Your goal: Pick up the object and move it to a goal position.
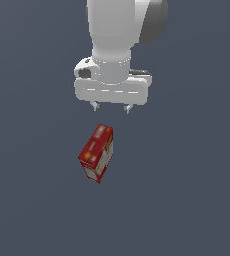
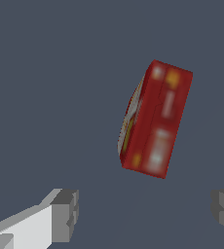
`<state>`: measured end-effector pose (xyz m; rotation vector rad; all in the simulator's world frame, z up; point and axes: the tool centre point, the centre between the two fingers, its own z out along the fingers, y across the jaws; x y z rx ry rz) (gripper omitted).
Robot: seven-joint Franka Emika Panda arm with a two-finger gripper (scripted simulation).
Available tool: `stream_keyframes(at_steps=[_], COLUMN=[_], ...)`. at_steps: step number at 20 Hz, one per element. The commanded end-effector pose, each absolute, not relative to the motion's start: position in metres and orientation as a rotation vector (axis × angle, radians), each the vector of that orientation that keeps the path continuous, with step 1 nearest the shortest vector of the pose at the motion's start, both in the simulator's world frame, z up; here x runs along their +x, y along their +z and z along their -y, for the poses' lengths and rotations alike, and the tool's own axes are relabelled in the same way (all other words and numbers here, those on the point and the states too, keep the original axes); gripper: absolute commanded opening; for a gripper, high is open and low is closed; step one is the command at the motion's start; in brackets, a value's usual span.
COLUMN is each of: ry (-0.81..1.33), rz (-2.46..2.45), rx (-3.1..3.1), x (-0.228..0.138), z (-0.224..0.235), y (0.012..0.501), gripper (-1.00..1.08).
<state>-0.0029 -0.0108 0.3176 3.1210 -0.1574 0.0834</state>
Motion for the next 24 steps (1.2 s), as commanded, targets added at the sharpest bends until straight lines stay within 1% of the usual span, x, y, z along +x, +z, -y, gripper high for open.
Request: stream_keyframes(at_steps=[1, 6, 11, 17, 24], ry=[0.065, 0.034, 0.013, 0.001, 0.000], rz=[0.252, 0.418, 0.528, 0.591, 0.590], rx=[3.121, 3.111, 3.096, 3.086, 3.085], x=[0.010, 0.032, 0.045, 0.051, 0.051], z=[0.022, 0.043, 0.058, 0.066, 0.066], y=[0.303, 0.275, 0.255, 0.243, 0.237], gripper=[1.00, 1.00, 1.00, 1.00, 1.00])
